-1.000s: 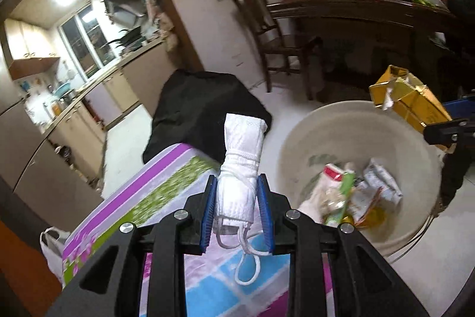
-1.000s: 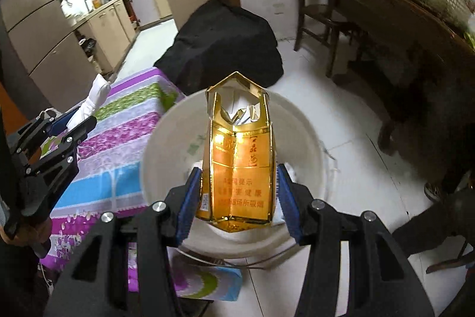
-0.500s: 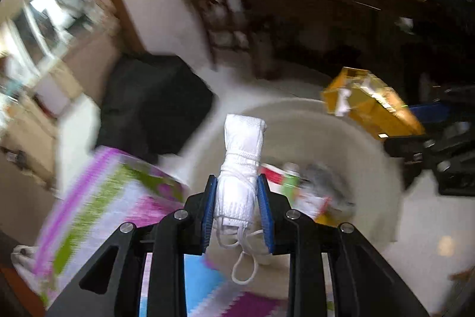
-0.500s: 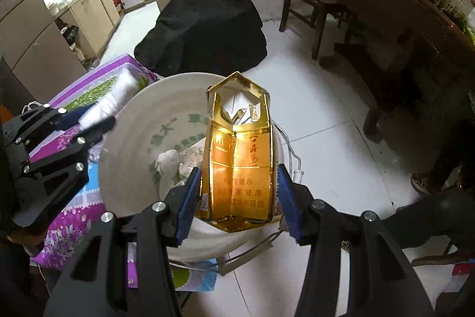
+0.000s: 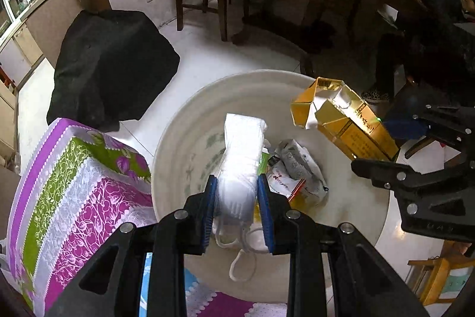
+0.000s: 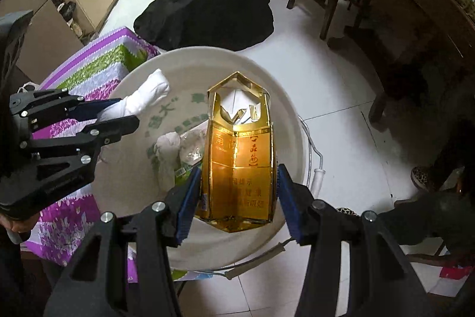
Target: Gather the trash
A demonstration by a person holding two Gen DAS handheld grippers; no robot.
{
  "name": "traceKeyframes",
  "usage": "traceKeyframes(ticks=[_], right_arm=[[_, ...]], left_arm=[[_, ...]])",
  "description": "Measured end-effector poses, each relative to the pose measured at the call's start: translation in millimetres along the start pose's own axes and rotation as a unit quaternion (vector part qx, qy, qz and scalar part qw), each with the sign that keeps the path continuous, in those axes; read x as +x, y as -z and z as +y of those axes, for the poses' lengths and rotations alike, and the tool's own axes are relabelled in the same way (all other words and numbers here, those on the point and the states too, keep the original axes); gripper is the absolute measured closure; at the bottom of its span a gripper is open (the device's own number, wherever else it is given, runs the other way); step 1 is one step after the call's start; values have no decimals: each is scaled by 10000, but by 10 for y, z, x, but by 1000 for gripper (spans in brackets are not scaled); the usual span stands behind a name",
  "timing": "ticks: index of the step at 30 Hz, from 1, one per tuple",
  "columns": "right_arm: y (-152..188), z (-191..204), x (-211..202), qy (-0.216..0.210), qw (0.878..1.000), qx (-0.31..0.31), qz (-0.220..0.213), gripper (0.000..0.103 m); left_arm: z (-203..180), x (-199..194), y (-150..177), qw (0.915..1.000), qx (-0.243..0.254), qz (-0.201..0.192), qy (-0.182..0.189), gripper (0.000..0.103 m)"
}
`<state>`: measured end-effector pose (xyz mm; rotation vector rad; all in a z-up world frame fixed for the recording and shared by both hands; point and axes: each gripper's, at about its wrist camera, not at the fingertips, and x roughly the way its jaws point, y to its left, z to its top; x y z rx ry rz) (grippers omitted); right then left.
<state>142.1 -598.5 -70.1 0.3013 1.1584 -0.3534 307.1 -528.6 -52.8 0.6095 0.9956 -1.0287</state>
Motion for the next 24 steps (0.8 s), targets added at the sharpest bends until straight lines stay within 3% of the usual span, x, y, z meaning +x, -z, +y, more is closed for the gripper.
traceKeyframes(ticks=[6,8,9,12,24], right_arm=[[-54,-28,5,19,10000,16,-45,52],[-75,-30,6,133,9999,-34,-88,28],[-78,-30,0,199,9997,-52,-161,22],[-74,-68,-6,237,9995,-16,-208,22],[49,-116,-4,265,9993,120,-252,22]], left_arm=[[80,-37,37,10000,7,-73,-63,74],[116,-46,24,9998,9,-137,-130,60],[132,-58,21,9998,16,-185,-89,50],[138,-88,21,9996,49,-280,-75,39],[95,-106,150,9993,67,-307,-184,39]])
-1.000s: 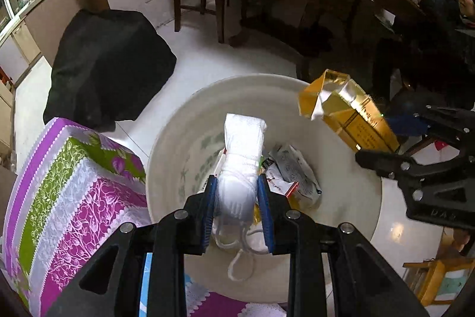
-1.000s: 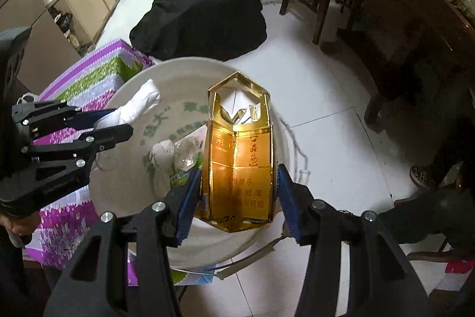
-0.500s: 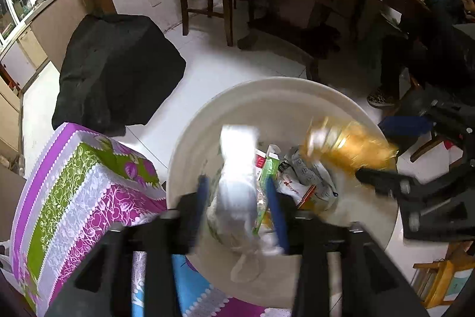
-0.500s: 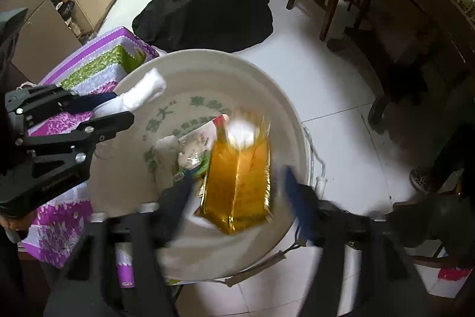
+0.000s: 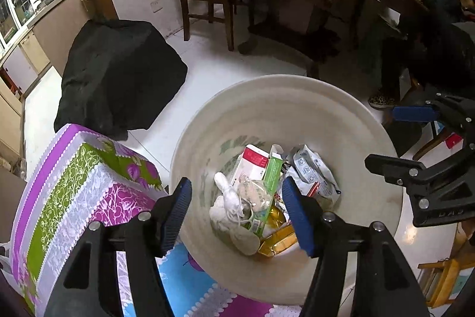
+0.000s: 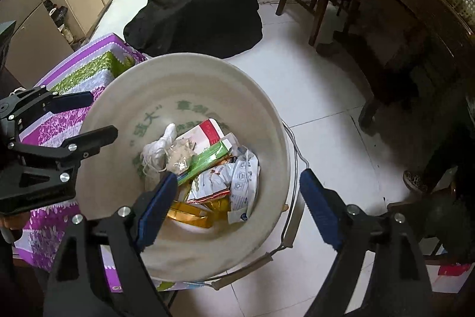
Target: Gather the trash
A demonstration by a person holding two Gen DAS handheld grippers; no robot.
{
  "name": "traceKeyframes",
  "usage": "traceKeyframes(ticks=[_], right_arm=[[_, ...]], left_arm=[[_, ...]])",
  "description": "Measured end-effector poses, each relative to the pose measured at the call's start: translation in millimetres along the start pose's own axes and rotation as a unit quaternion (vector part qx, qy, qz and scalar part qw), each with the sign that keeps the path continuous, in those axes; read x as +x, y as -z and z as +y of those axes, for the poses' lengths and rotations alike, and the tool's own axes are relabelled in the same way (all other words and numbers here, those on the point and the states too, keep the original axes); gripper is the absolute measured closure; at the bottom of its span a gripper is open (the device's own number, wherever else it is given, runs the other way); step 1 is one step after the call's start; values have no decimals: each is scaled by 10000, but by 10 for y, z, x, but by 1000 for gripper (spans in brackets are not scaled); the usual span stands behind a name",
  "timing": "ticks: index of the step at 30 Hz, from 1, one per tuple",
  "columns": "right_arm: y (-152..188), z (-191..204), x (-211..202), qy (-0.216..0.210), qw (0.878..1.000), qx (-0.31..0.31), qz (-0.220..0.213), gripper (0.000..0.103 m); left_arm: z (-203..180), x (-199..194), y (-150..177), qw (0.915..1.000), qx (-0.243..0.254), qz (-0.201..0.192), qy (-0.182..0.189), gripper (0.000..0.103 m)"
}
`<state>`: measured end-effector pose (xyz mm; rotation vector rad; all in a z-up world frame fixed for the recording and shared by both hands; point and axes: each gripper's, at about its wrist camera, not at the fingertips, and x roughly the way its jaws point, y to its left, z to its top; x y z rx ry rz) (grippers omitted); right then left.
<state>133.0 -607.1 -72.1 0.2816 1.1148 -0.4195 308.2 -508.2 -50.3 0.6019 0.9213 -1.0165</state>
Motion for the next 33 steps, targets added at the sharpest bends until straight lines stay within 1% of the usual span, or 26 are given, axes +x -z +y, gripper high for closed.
traceKeyframes(ticks=[4,5,7,9,10,11,12,13,14,15,16,17,18,19,20,22,23,24,25,26,29,30,31,32,33], right_arm=[[108,-1,-59,-1,9999,79,-119,22],[154,-3,-104,41,9997,122,-221,22],[276,17,-241,119,9981,171,-572,21],[434,43,-395,60,9958,269,-872,18],[564,64,-519,118,9932,340,-1104,17],[698,102,-646,222,9901,350,-1344,15],[855,157,-798,407,9850,306,-1650,11],[986,204,-928,586,9790,266,-1934,6],[1163,269,-1094,752,9698,204,-2312,5],[1297,321,-1205,830,9624,161,-2583,5],[1542,417,-1395,950,9477,123,-3043,5],[1709,478,-1509,1016,9376,124,-3322,5],[1868,541,-1584,1092,9303,131,-3500,5],[1965,594,-1619,1144,9278,142,-3548,5],[2088,664,-1658,1201,9266,150,-3560,5],[2319,790,-1703,1121,9283,160,-3542,5],[2400,837,-1715,1053,9299,156,-3522,5],[2473,884,-1727,989,9319,153,-3487,5],[2560,931,-1747,940,9338,171,-3448,5],[2638,959,-1762,941,9341,220,-3436,5],[2878,1054,-1869,882,9316,344,-3509,5],[2949,1086,-1896,868,9311,380,-3524,5],[3036,1125,-1922,846,9302,415,-3547,5],[3106,1140,-1941,814,9298,428,-3563,5],[3173,1151,-1953,797,9295,440,-3574,5]], left_arm=[[-53,-90,85,9999,-33,-125,104,39],[-80,-126,129,9997,-31,-195,116,39],[-143,-209,237,9992,-2,-396,84,37],[-240,-334,405,9975,42,-709,-33,34],[-281,-405,490,9958,30,-906,-113,33],[-333,-513,612,9925,20,-1204,-202,33],[-383,-626,734,9884,-6,-1491,-294,29],[-411,-724,835,9846,-52,-1713,-343,17],[-437,-859,972,9781,-129,-2035,-408,10],[-467,-981,1106,9711,-195,-2329,-486,4],[-512,-1125,1264,9628,-250,-2630,-571,4],[-559,-1246,1412,9575,-297,-2806,-602,4],[-593,-1321,1513,9551,-335,-2885,-592,4],[-651,-1429,1688,9520,-407,-2964,-648,4],[-684,-1484,1792,9502,-445,-2998,-727,4],[-781,-1638,2071,9447,-539,-3088,-960,4],[-835,-1698,2190,9455,-571,-3034,-1039,4],[-878,-1752,2321,9486,-636,-2897,-1101,4],[-909,-1791,2413,9495,-689,-2840,-1141,4],[-947,-1845,2539,9485,-743,-2826,-1222,4],[-1089,-2004,2878,9405,-721,-2979,-1464,4],[-1134,-2057,2975,9362,-742,-3077,-1527,4],[-1184,-2136,3112,9292,-805,-3237,-1588,4],[-1227,-2189,3205,9250,-855,-3340,-1597,4],[-1257,-2227,3275,9237,-895,-3384,-1558,4]])
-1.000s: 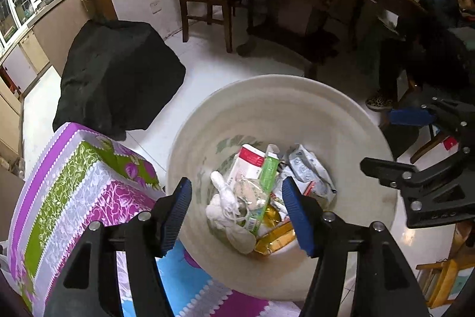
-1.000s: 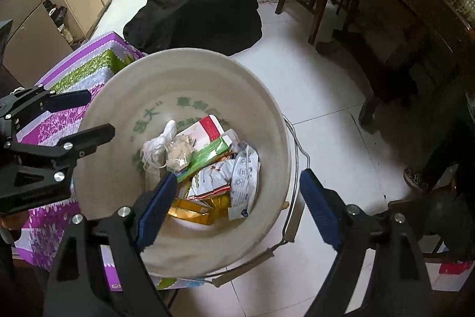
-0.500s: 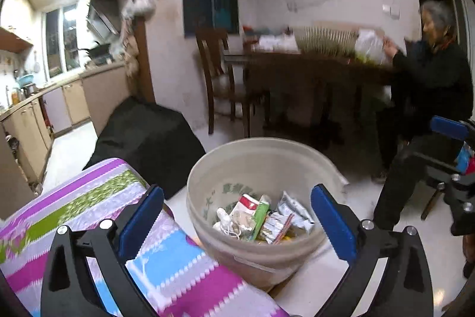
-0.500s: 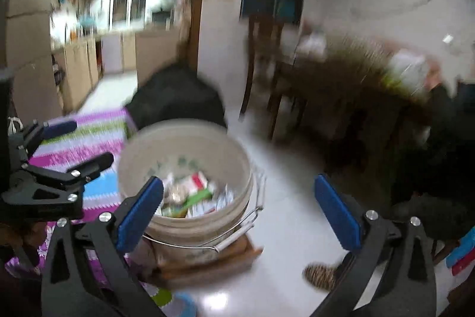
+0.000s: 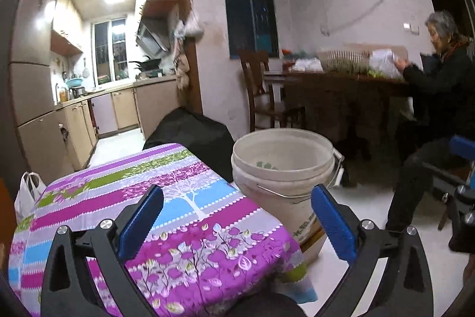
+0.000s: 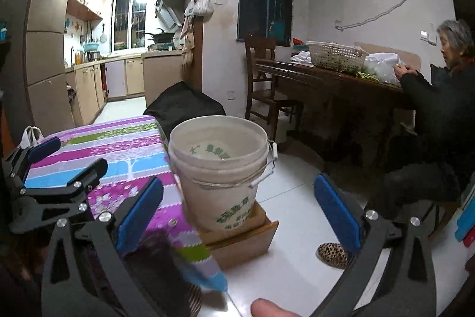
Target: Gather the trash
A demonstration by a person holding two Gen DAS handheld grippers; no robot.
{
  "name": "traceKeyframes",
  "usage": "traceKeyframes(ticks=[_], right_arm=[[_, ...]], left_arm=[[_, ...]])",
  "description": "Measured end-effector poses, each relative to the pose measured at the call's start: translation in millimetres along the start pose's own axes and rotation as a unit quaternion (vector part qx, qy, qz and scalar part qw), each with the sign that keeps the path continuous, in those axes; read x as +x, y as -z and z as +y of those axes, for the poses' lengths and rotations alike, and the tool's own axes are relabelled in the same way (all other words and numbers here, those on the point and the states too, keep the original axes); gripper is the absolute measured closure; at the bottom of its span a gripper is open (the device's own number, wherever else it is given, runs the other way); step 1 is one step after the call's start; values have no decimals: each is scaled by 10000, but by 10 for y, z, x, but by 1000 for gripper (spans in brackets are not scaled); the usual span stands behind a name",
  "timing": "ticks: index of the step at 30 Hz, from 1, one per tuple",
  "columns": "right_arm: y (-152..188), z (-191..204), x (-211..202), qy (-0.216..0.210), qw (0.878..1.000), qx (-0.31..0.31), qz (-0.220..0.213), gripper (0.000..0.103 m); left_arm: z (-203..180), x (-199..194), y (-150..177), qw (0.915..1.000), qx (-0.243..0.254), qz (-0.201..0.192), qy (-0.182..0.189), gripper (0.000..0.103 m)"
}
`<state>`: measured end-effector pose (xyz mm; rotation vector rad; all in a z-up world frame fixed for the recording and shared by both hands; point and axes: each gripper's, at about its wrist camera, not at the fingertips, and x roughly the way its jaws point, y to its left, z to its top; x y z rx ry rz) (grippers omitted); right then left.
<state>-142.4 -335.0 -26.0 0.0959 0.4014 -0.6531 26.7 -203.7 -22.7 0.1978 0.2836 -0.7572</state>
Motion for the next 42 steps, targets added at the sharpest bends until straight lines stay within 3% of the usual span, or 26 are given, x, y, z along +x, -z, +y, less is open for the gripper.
traceKeyframes(ticks=[3,7,12,42], right_arm=[[135,24,-156,-152,9999,-17,68,5],[247,28,-302,-49,9999,-106,-6,5],[245,-76,-410,35,10000,-1,-94,5],[253,1,-354,-97,9997,-140,198,5]], left_arm=[[-68,-292,95,9997,-222,-9,141,4],[-251,-590,188,9998,70,-165,-6,4],[-413,-704,160,9993,277,-246,76,4],[-239,-496,103,9999,53,49,145,4]])
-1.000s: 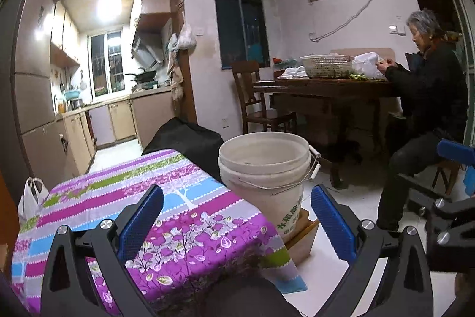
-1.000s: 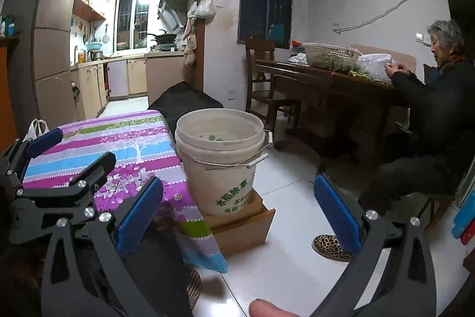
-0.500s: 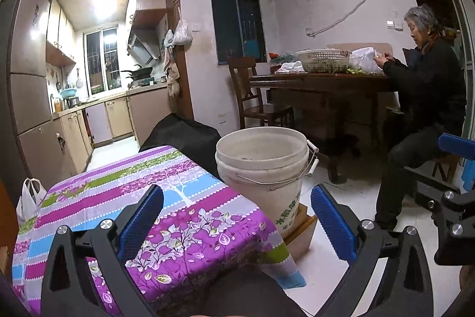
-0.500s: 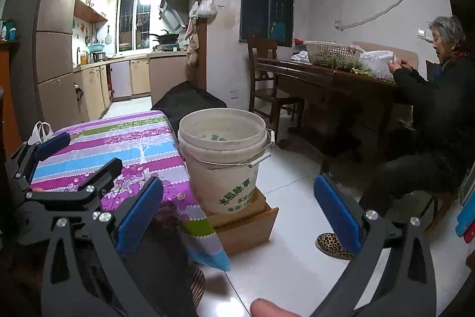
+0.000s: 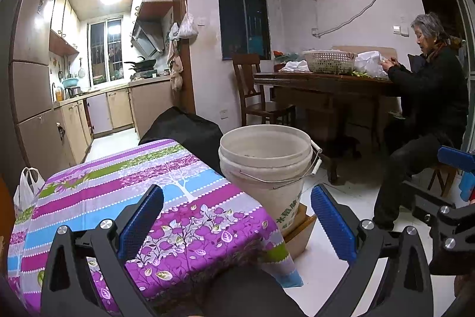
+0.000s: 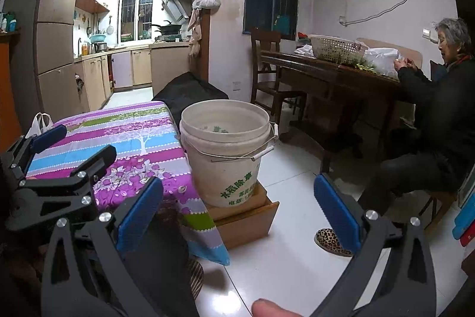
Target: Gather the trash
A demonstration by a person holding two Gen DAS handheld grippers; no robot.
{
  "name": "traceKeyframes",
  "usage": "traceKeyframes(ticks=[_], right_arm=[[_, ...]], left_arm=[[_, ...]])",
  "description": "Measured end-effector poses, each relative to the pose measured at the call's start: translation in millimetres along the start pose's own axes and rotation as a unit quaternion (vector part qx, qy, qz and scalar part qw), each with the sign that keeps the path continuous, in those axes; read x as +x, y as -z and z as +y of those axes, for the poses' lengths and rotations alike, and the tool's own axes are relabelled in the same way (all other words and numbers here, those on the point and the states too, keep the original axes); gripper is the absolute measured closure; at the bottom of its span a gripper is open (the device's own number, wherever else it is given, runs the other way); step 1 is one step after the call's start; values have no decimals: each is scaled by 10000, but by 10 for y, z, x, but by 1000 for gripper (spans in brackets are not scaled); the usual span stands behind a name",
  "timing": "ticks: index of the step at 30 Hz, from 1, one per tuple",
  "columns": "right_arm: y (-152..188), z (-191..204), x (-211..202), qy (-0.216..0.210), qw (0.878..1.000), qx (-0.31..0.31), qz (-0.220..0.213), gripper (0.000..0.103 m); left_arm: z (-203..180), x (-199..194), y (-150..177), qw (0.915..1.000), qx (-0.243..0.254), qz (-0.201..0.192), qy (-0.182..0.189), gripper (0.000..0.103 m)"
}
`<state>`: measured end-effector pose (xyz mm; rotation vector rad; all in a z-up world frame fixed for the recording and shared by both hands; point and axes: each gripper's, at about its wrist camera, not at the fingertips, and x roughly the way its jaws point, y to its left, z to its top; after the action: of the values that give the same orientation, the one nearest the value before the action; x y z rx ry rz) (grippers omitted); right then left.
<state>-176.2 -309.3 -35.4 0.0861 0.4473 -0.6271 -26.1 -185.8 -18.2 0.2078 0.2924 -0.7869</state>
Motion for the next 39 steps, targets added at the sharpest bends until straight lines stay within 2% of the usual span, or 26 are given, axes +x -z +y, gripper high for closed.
traceKeyframes(ticks=[12,22,25,27,31,39], right_arm=[[-28,-4,-25,-61,10000,-8,-16,5],[-22,20,-26,-53,10000,-51,-8,5],[-24,16,-28,-60,10000,-26,-8,5],[-28,12,-33,-70,10000,-8,-15,5],[-42,17,-25,-72,10000,-15,-13,5],[-34,10,-23,-110,9999,-12,10,5]], left_arm=[[16,77,15,9995,-130,226,178,4],[7,68,60,9997,-124,200,83,4],[8,103,57,9993,-134,345,52,4],[46,126,51,9984,-287,447,178,4],[48,107,53,9991,-261,342,19,4],[4,69,54,9996,-153,245,-44,4]])
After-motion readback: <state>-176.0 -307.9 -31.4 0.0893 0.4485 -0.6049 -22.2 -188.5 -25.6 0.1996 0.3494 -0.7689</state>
